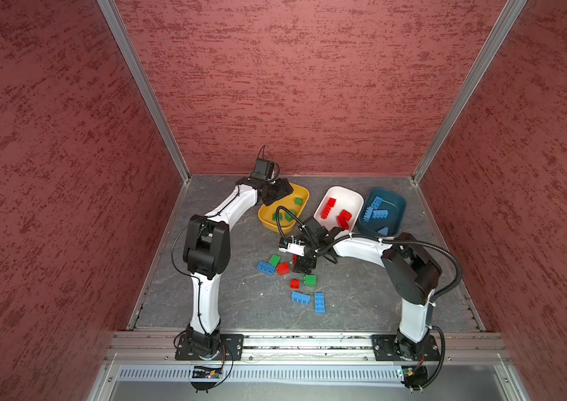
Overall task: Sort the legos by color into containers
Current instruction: 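Grasp a red 2x3 brick at the pile with the right gripper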
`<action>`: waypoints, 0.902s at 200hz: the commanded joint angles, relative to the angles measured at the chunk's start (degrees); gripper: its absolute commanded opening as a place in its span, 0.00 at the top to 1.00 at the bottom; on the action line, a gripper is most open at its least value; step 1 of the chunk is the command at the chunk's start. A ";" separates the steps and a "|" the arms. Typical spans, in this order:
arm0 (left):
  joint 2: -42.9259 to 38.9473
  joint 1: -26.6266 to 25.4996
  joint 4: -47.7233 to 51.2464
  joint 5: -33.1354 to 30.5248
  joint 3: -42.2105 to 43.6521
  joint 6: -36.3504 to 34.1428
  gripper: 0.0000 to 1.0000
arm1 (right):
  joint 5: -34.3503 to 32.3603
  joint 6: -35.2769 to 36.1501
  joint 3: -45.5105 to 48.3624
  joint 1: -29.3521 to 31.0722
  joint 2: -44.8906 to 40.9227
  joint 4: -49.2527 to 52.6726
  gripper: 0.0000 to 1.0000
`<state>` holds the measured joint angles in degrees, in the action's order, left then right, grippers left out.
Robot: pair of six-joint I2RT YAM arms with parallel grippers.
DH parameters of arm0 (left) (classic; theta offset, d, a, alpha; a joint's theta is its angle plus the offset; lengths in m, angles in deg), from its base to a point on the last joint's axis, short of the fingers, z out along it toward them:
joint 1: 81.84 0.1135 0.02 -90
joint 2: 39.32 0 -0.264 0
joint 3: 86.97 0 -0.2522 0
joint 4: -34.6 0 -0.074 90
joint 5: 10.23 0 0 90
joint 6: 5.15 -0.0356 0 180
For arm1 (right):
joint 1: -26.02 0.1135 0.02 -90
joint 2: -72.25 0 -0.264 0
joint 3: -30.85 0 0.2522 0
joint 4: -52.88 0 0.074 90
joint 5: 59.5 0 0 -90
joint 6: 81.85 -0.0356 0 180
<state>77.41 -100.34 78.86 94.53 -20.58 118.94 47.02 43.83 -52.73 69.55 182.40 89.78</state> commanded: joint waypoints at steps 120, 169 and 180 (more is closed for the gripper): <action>-11.97 1.72 -2.05 -5.07 13.86 -0.52 0.01 | -4.56 9.58 -5.82 2.13 3.80 5.65 0.37; -12.45 1.72 -2.21 -4.38 14.60 -1.30 0.01 | -4.16 9.76 -3.81 2.09 0.54 0.91 0.49; -12.41 1.74 -2.34 -4.18 14.77 -1.30 0.01 | -3.67 9.51 -2.74 2.00 -1.14 -0.99 0.49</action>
<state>66.79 -98.96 77.42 90.18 -6.20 118.70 42.84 51.48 -57.14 71.30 185.46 92.99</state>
